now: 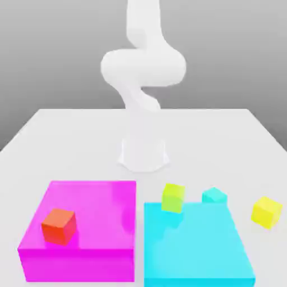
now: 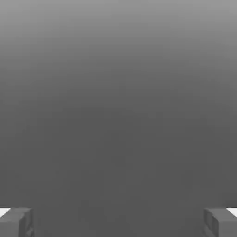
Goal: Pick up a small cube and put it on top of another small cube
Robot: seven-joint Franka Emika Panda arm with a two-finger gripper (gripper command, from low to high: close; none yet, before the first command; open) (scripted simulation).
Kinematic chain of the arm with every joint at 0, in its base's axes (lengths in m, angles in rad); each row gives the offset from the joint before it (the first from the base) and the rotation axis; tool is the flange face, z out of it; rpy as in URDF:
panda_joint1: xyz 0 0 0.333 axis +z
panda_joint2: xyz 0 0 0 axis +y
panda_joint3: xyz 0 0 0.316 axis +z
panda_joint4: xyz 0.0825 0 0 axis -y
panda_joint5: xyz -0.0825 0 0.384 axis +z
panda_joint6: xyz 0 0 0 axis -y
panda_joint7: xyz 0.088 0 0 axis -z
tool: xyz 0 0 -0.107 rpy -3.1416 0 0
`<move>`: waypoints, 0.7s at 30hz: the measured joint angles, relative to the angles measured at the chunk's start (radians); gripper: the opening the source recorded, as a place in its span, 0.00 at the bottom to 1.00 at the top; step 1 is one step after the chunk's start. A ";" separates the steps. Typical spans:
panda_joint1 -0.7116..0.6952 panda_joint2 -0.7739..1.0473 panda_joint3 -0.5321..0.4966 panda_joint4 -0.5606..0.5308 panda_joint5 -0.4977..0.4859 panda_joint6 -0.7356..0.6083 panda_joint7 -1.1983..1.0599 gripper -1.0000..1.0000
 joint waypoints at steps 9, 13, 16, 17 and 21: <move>0.045 0.331 0.215 -0.099 -0.095 0.149 0.098 0.50; 0.079 0.477 0.296 -0.142 -0.146 0.213 0.147 0.50; 0.111 0.587 0.348 -0.174 -0.183 0.261 0.183 0.50; 0.129 0.623 0.363 -0.185 -0.195 0.277 0.195 0.50; 0.220 0.765 0.402 -0.228 -0.227 0.344 0.230 0.50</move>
